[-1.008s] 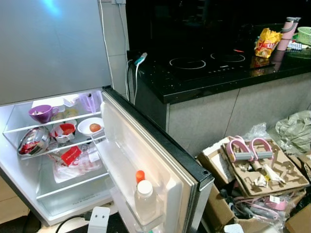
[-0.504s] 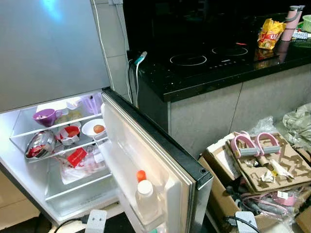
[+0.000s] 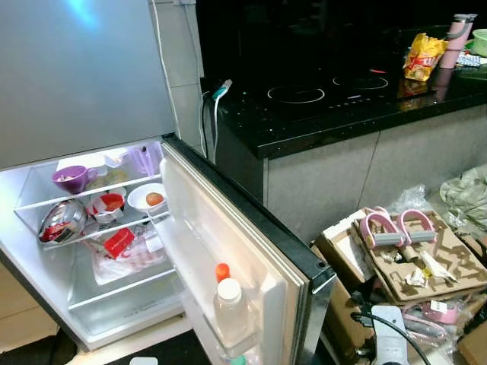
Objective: Restocking fridge
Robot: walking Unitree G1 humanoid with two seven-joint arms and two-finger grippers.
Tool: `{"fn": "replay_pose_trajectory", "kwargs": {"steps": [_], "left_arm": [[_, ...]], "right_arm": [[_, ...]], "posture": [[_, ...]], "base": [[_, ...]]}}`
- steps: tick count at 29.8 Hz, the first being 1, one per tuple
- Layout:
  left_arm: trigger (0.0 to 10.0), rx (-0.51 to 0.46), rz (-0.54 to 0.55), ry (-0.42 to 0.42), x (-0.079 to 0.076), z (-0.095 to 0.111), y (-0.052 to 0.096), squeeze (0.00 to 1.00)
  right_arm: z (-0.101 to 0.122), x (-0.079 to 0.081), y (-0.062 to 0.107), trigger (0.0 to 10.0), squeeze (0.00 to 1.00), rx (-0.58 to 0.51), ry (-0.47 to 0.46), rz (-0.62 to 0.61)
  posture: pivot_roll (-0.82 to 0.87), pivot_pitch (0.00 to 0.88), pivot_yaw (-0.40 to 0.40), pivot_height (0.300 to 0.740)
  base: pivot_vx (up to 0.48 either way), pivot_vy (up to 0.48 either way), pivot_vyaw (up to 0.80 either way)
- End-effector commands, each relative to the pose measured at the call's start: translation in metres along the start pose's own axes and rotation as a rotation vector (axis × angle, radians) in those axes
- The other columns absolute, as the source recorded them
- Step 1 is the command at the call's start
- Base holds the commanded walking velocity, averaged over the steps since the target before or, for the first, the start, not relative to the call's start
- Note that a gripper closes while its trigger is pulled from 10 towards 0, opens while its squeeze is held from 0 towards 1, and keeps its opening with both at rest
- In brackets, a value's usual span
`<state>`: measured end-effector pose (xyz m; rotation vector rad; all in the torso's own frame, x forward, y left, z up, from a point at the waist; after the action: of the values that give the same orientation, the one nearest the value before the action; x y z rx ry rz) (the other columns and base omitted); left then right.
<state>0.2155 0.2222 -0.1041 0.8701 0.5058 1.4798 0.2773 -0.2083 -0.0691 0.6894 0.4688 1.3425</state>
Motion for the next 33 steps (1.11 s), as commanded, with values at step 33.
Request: {"fn": "replay_pose_trajectory", "kwargs": {"steps": [33], "left_arm": [[10.0, -0.065, -0.09, -0.153, -0.044, 0.029, -0.005, 0.0]], "right_arm": [[-0.049, -0.02, 0.013, 10.0, 0.0, 0.105, 0.123, -0.012]], "posture": [[-0.09, 0.085, 0.026, 0.74]], "base": [[-0.037, 0.0, 0.0]]}}
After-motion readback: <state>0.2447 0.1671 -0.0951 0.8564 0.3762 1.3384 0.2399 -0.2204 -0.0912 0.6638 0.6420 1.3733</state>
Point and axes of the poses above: a point about 5 cm out from each wrist's last joint towards the gripper, its own y axis pointing back from the gripper into the wrist, its own z axis along the axis of the wrist's last joint, x = y × z, the point moved 4 cm from there along -y, pointing out of the wrist towards the gripper, and after that the axes turned 11 degrees about -y, right-handed, at the moved point
